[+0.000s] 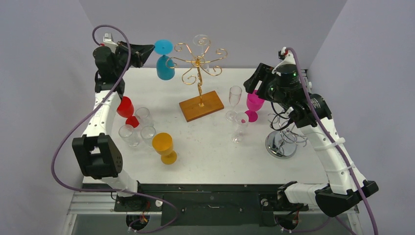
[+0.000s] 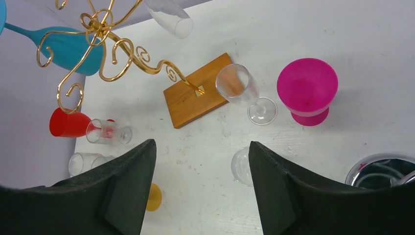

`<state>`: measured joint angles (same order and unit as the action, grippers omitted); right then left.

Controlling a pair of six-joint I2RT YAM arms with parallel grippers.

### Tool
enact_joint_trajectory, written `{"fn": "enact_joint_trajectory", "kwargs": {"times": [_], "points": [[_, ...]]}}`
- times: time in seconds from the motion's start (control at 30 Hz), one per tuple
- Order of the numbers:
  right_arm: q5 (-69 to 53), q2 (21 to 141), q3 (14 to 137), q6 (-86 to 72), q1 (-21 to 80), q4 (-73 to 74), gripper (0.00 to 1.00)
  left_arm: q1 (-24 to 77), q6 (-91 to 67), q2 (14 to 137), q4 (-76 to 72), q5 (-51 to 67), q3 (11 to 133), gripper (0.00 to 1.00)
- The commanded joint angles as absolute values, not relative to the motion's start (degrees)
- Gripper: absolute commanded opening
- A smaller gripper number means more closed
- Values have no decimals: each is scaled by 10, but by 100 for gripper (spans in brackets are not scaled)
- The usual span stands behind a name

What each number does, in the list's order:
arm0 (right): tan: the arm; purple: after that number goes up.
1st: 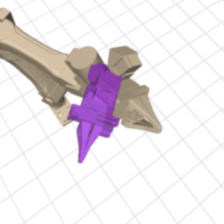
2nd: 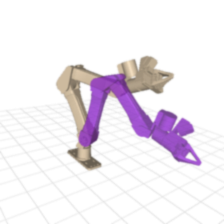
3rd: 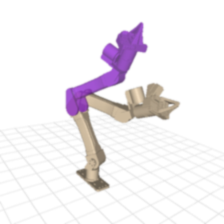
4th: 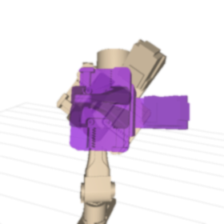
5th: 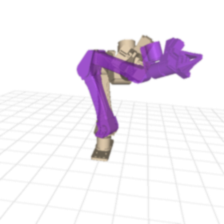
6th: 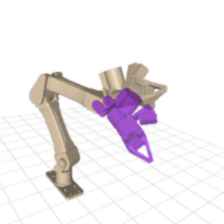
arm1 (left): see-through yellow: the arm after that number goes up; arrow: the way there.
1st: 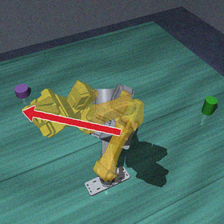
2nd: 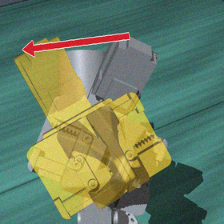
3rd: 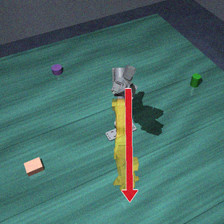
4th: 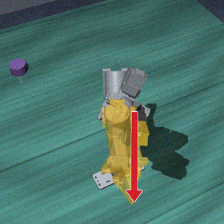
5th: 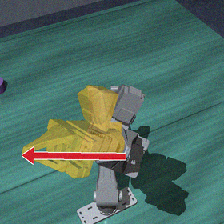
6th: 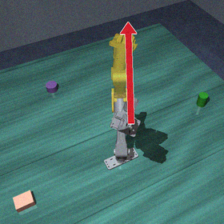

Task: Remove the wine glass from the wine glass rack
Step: Pick up the wine glass from the wine rack.

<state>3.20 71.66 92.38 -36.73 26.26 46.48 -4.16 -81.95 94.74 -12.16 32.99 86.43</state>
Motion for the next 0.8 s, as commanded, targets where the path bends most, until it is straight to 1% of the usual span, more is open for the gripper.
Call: {"fn": "enact_joint_trajectory", "kwargs": {"times": [0.0, 0.2, 0.4, 0.6, 0.77], "points": [[13, 697, 923, -374, 262, 428, 65, -62, -772, 880, -101, 327, 854, 0], [-28, 691, 922, -391, 266, 383, 67, -89, -766, 827, -78, 342, 850, 0], [-45, 690, 919, -412, 293, 323, 71, -103, -767, 770, -40, 362, 866, 0], [-67, 703, 916, -423, 327, 242, 78, -104, -815, 715, -51, 376, 855, 0], [-109, 704, 874, -451, 337, 145, 82, -103, -856, 664, -60, 380, 853, 0]]}}
